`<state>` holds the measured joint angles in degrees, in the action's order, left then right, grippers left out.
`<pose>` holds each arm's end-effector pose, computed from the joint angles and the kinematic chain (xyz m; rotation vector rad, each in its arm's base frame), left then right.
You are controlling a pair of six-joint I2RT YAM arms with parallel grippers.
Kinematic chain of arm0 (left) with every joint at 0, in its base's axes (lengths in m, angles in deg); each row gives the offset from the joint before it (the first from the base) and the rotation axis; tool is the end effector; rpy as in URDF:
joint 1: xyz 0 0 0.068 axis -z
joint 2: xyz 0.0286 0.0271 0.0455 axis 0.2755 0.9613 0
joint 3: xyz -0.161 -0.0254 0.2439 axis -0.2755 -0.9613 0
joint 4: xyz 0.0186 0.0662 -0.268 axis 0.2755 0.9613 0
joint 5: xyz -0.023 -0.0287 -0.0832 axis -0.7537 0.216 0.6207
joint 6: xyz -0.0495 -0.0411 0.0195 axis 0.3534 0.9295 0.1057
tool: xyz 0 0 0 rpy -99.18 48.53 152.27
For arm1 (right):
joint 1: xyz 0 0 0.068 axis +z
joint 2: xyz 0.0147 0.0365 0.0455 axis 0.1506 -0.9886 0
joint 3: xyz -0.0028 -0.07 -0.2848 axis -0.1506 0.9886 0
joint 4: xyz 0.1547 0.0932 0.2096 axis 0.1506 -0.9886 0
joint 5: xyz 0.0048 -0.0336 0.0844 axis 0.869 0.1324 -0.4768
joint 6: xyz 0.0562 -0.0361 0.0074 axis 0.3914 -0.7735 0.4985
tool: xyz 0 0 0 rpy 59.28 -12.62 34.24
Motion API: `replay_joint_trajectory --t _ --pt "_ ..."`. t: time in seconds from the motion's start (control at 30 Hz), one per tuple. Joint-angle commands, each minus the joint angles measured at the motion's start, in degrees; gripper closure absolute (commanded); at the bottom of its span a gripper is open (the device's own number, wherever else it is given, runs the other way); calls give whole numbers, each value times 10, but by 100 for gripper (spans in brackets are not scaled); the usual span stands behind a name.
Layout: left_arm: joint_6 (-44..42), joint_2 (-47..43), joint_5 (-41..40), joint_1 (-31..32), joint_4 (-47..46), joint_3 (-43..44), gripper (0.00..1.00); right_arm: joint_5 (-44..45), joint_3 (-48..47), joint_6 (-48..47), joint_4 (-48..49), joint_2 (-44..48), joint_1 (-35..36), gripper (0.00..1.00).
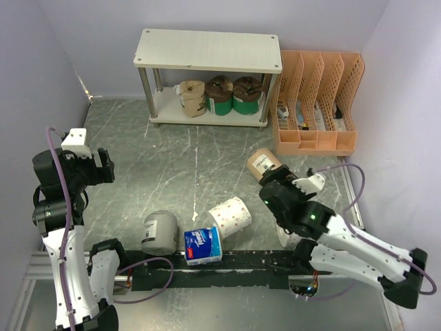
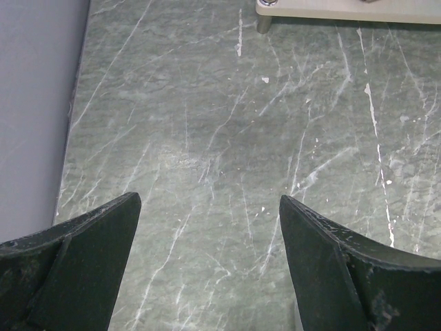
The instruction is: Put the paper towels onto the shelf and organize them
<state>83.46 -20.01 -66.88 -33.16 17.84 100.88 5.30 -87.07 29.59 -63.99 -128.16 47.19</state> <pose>0.1395 0.0282 0.3756 -0.0581 1.9951 -0.0320 0.1176 0.0901 0.2791 0.8130 1.7460 0.3031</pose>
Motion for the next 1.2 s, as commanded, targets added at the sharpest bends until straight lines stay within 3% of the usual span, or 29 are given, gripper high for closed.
replay_joint_trajectory --t 0.0,0.1,0.23,0.63,0.87,0.97,1.1,1.13,1.17 --pt "-3 -4 15 -4 0 10 6 33 -35 100 -59 -105 -12 1" --pt "-3 -11 13 -5 0 9 6 25 -53 128 -72 -173 -29 3" --pt "-3 -14 12 -4 0 9 6 -31 -42 87 0 -224 -99 5" --pt "-4 -5 17 -4 0 9 6 -118 26 -80 277 -272 -222 14" --pt "-4 0 16 -4 0 9 6 -165 32 -106 340 -316 -263 25" --pt "-3 2 14 -5 0 9 6 -182 44 -100 355 -324 -272 41" --pt "-3 5 16 -4 0 9 6 -194 51 -120 374 -325 -287 89" --pt "-4 7 16 -4 0 9 7 -196 48 -127 374 -324 -289 98" --pt "-4 9 15 -4 0 9 6 -198 46 -137 373 -321 -289 100"
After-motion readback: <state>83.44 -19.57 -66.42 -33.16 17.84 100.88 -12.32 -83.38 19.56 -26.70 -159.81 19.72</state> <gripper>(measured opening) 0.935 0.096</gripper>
